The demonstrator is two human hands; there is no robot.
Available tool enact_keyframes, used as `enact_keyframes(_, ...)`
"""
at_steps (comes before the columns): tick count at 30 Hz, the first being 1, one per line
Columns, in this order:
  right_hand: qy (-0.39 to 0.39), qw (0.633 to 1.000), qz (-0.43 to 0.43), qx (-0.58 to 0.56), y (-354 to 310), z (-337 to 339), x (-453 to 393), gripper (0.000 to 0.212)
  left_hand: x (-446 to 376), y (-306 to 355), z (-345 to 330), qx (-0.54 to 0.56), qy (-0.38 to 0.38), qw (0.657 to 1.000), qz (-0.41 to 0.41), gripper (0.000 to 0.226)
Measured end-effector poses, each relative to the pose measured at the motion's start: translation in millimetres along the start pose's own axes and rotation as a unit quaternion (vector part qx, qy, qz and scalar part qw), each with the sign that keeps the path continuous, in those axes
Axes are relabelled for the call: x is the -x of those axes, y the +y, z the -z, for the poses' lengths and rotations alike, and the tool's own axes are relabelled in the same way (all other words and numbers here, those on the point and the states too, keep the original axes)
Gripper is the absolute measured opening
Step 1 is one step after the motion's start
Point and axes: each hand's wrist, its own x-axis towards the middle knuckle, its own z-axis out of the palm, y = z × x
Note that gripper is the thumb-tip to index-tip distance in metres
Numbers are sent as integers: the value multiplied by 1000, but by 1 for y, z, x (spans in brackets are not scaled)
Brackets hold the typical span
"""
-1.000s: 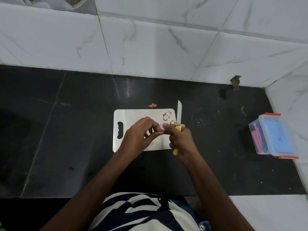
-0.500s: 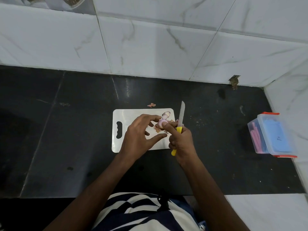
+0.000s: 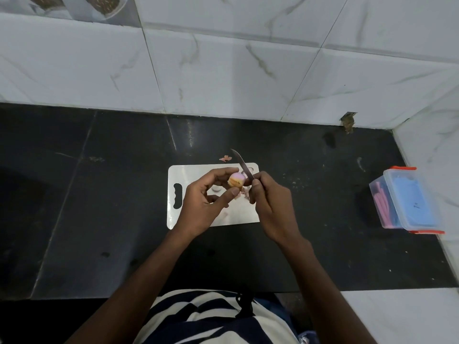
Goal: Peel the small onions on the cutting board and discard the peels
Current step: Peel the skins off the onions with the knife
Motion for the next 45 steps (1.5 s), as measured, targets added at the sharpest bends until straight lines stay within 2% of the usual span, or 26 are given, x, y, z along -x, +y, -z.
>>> enact_keyframes(6,7,991,80,110,-1,4,2,37,-2,-2,0,27,24,999,3,38)
enact_keyframes(9,2,979,106,176,-5,5,3,30,-3,-7,0,15,14,1000,0,38)
enact_keyframes(15,67,940,96,320,-9,1,1,22,-3,-8,7,-4,3,1000,-10,37)
enact_keyframes(17,67,940,85,325,-8,2,0,19,-2,-7,9,-22,9,1000,-19,37)
enact_keyframes(22,33,949,123,287,-14,0,6,31,-3,-3,15,-27,28,999,-26,32)
enact_keyframes(26,37,939,146,310,-15,-8,12,29,-3,0,19,-35,38,998,-25,29)
enact_keyframes(31,108,960,140,217,-12,-6,13,33,-5,2,19,-34,37,998,-39,34)
enact_keyframes(37,108,945,135,279,-16,-13,12,32,-6,2,16,-47,39,997,-36,39)
enact_keyframes(40,116,941,153,278,-16,-11,14,32,-5,1,16,-56,43,997,-30,39)
enact_keyframes(45,85,943,164,277,-15,-9,12,30,0,-1,16,-67,56,996,-24,37)
